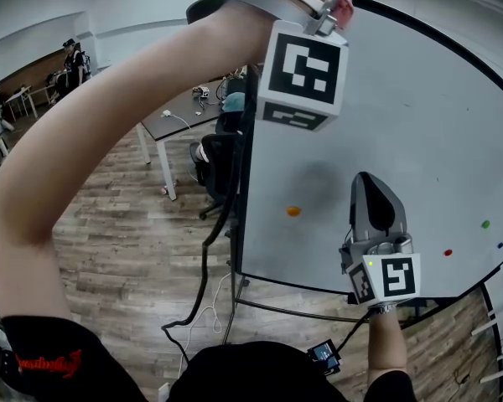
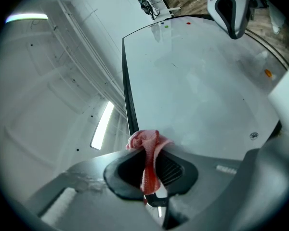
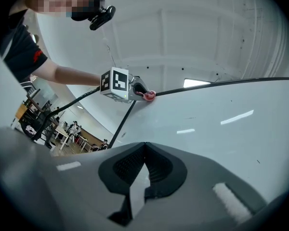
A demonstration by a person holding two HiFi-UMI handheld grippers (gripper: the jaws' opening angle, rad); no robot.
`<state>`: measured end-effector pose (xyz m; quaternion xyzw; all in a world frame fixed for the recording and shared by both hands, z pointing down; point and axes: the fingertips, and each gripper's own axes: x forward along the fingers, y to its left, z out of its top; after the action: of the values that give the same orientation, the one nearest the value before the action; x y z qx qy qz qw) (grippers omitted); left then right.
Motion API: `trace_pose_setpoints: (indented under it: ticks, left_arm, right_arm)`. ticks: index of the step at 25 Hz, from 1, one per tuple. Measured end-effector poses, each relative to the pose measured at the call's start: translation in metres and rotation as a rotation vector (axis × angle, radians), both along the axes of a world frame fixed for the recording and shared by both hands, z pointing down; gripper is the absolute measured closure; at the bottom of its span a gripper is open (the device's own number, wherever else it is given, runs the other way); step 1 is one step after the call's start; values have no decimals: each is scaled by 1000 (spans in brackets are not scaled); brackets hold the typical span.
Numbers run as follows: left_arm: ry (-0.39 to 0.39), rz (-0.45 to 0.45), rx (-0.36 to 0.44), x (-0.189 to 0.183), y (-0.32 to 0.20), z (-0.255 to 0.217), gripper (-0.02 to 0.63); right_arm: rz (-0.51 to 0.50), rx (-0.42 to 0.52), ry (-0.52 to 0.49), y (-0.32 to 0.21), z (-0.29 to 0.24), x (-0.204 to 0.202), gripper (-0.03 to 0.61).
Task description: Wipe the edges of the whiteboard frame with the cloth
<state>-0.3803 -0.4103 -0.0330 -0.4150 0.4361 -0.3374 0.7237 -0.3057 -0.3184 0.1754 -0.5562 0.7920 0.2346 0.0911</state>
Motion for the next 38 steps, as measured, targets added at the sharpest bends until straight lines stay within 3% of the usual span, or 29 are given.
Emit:
trace_pose_setpoints:
  ticks: [30,38]
  left_arm:
    - [17,-184,-1,-83,-14,0,566]
    - [33,-208,-14,-95,-17,0,566]
  right_arm:
    - [-96,0,-4,-2,5,-35,577]
    - [-104,-43,-9,-4,11,-48,577]
